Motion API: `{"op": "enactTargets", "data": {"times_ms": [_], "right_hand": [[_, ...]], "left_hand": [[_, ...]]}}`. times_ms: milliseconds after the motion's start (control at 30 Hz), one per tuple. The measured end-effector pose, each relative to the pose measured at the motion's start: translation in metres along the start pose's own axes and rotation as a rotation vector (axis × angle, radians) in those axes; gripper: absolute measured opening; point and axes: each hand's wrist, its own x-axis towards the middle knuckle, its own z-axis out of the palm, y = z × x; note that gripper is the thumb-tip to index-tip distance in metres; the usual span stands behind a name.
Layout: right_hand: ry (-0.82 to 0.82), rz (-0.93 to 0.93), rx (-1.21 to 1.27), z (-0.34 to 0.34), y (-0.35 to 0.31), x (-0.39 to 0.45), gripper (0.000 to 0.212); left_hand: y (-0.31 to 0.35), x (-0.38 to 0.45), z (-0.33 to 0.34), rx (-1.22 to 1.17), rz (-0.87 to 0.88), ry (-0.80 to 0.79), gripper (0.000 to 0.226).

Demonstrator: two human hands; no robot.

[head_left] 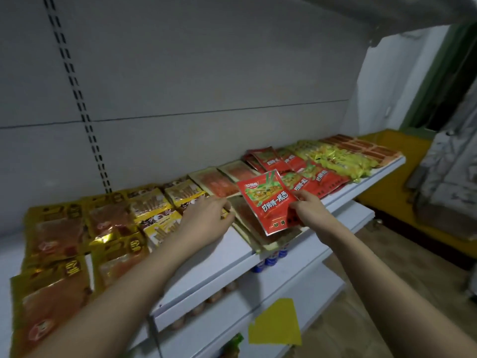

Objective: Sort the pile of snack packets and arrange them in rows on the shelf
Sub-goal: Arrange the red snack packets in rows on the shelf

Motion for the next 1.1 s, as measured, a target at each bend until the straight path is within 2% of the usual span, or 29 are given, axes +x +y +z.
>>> {"op": "enactTargets", "data": {"times_ms": [67,233,300,433,667,767,833,900,1000,1100], "right_hand": [[0.034,0.011,-0.073,-0.029,0.003,0.027,0.02],[0.122,0.049,-0.139,-0.094,0.017,0.11,0.027],[0.144,0.043,-0.142,-0.11,0.022,0.14,0.023],[0.194,-0.02,-0.228,-0.131,0.033,0.208,0.031],[0.082,-0.141,-0.386,-0.136,0.041,0.331,0.036],[0.161,-0.307,-0.561,-0.123,0.042,0.357,0.044],[0.221,-0.484,-0.578,-0.11,0.034,0.355,0.043],[0.118,-0.657,-0.521,-0.091,0.024,0.338,0.04],[-0.145,-0.857,-0.414,-0.055,-0.007,0.296,0.035],[-0.553,-0.966,-0.458,-0.013,-0.049,0.228,0.029]], "left_hand": [[0.014,0.03,0.009,-0.014,0.003,0.006,0.035],[0.042,0.085,0.023,0.022,-0.013,-0.029,0.041],[0.052,0.103,0.025,0.07,-0.033,-0.05,0.043],[0.074,0.139,0.037,0.144,-0.112,-0.069,0.041],[0.114,0.19,0.066,0.238,-0.36,-0.09,0.043],[0.114,0.191,0.068,0.275,-0.468,-0.074,0.044],[0.111,0.183,0.065,0.275,-0.532,-0.032,0.04],[0.113,0.165,0.059,0.282,-0.597,-0.005,0.037],[0.11,0.131,0.047,0.299,-0.705,0.005,0.042],[0.1,0.077,0.024,0.278,-0.857,0.061,0.049]]}}
